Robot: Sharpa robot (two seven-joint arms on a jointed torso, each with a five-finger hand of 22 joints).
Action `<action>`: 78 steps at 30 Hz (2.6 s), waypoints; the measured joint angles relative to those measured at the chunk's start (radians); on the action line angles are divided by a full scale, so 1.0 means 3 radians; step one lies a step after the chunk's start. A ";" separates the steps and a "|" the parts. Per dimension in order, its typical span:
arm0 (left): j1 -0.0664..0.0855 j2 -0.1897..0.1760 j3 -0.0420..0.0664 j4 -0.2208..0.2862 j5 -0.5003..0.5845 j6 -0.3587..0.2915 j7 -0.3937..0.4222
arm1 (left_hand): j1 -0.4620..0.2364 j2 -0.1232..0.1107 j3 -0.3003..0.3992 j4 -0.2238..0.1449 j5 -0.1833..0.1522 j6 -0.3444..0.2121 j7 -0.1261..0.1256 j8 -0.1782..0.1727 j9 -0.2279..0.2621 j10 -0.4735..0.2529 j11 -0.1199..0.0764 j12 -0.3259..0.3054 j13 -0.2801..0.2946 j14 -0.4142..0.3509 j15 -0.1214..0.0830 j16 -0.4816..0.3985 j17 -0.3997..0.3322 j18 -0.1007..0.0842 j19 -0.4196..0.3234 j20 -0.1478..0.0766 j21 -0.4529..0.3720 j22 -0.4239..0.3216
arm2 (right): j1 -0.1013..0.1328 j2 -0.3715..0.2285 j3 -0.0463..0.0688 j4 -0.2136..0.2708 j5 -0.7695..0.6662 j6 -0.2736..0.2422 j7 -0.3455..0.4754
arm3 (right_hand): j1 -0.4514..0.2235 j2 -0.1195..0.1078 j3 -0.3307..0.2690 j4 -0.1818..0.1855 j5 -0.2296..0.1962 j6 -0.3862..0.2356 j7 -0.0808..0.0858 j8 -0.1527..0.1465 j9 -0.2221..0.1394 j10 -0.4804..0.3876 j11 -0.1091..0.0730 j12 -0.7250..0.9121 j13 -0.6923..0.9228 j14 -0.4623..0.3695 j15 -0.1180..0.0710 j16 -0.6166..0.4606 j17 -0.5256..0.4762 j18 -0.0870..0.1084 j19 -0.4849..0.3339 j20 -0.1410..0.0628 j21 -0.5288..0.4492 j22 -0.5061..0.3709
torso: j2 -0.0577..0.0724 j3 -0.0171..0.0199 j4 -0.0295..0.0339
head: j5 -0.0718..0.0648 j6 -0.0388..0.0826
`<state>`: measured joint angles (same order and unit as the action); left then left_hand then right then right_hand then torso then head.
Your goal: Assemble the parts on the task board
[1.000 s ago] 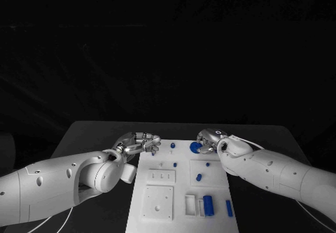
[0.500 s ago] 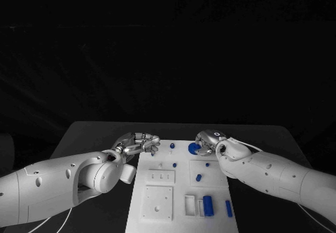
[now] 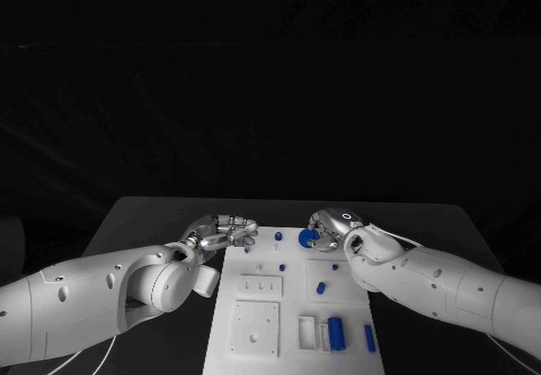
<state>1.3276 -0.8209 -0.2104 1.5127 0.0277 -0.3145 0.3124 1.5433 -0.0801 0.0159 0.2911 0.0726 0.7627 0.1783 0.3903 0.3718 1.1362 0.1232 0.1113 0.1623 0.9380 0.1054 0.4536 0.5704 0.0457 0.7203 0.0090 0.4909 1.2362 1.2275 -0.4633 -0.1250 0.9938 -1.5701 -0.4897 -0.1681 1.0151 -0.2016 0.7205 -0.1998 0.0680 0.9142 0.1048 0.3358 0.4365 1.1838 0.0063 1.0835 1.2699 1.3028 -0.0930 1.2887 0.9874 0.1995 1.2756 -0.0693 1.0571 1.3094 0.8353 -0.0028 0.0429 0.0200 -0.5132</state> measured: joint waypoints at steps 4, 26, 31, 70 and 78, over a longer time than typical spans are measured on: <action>0.0000 -0.0007 0.0000 0.0001 -0.0002 0.0000 0.0000 | 0.0000 0.0000 0.0000 0.0000 0.0000 0.0000 0.0000 0.0000 0.0000 0.0000 0.0000 0.0000 0.0000 0.0000 0.0000 0.0000 0.0000 0.0000 0.0000 0.0000 0.0000 0.0000 | 0.0010 0.0004 0.0000 0.0062 -0.0031 -0.0045 -0.0011 | 0.0013 -0.0013 0.0009 0.0009 -0.0010 0.0001 -0.0001 0.0000 0.0006 0.0022 0.0002 0.0001 0.0000 0.0012 -0.0010 0.0000 0.0000 0.0000 0.0005 0.0005 0.0000 0.0000 | 0.0000 -0.0002 0.0001 | 0.0001 0.0005; 0.0000 -0.0005 0.0000 -0.0001 -0.0014 -0.0001 0.0001 | 0.0000 0.0000 0.0000 0.0000 0.0000 0.0000 0.0000 -0.0013 0.0006 0.0000 0.0000 0.0000 0.0003 0.0000 0.0000 -0.0014 0.0002 0.0000 0.0000 0.0000 0.0000 0.0000 | 0.0003 0.0233 -0.0001 0.0176 -0.0104 -0.0117 -0.0025 | 0.0013 -0.0013 0.0027 0.0027 -0.0010 0.0013 0.0005 0.0000 0.0006 0.0022 0.0002 0.0001 -0.0004 0.0018 -0.0004 0.0000 0.0006 -0.0001 0.0012 -0.0014 0.0000 0.0000 | 0.0003 -0.0007 0.0013 | 0.0027 0.0009; 0.0000 0.0000 0.0000 -0.0005 -0.0015 -0.0001 0.0001 | 0.0000 0.0000 0.0000 0.0000 0.0000 0.0000 0.0000 -0.0013 0.0006 0.0000 0.0000 0.0000 0.0003 0.0000 0.0000 -0.0013 0.0002 0.0000 0.0000 0.0000 0.0000 0.0000 | -0.0011 0.0308 -0.0001 0.0117 -0.0107 -0.0116 -0.0024 | 0.0013 -0.0013 0.0027 0.0027 -0.0010 0.0014 0.0005 -0.0001 0.0005 0.0022 0.0002 0.0001 -0.0007 0.0018 -0.0004 0.0000 0.0006 -0.0001 0.0011 -0.0014 0.0000 0.0000 | 0.0004 -0.0009 0.0015 | 0.0032 0.0011; 0.0000 0.0049 0.0000 -0.0039 -0.0020 0.0000 -0.0002 | 0.0000 0.0000 0.0000 0.0000 0.0000 0.0000 0.0000 -0.0013 0.0011 0.0000 0.0000 0.0000 0.0004 0.0000 0.0000 -0.0013 0.0007 -0.0001 0.0000 0.0000 0.0000 -0.0002 | -0.0100 0.0544 -0.0070 -0.0232 -0.0087 -0.0045 -0.0026 | 0.0013 -0.0013 0.0037 0.0036 0.0019 -0.0040 0.0060 -0.0059 -0.0013 -0.0028 0.0026 -0.0050 -0.0077 0.0010 -0.0012 -0.0030 0.0012 -0.0002 -0.0008 -0.0007 0.0000 0.0000 | 0.0003 -0.0002 0.0004 | 0.0073 -0.0016; 0.0000 0.0050 0.0000 -0.0041 -0.0020 0.0001 -0.0008 | 0.0000 0.0000 0.0000 0.0000 0.0000 0.0000 0.0000 -0.0013 0.0011 0.0000 0.0000 -0.0014 0.0004 0.0000 0.0000 -0.0013 0.0007 0.0000 0.0000 0.0000 0.0000 -0.0002 | -0.0101 0.0562 -0.0070 -0.0230 -0.0044 -0.0050 -0.0024 | 0.0031 -0.0031 0.0026 0.0047 0.0019 -0.0172 0.0122 -0.0156 -0.0059 -0.0060 0.0056 -0.0063 -0.0091 0.0017 0.0019 -0.0045 0.0021 -0.0006 -0.0007 -0.0010 0.0000 0.0000 | 0.0003 0.0000 0.0003 | 0.0074 -0.0018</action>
<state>1.3277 -0.8058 -0.2104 1.5003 0.0216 -0.3142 0.3099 1.5434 -0.0801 0.0159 0.2911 0.0726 0.7627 0.1783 0.3864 0.3750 1.1362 0.1232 0.1071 0.1635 0.9380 0.1054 0.4496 0.5724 0.0456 0.7203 0.0090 0.4910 1.2355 1.1972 -0.2947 -0.1460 0.9247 -1.5834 -0.5048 -0.1753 1.0244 -0.2108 0.7283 -0.1857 0.0737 0.8628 0.1416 0.2890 0.4189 1.1659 0.0232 1.0647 1.2427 1.3079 -0.0872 1.2753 0.9937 0.1976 1.2734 -0.0722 1.0570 1.3094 0.8361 -0.0029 0.0438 0.0422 -0.5187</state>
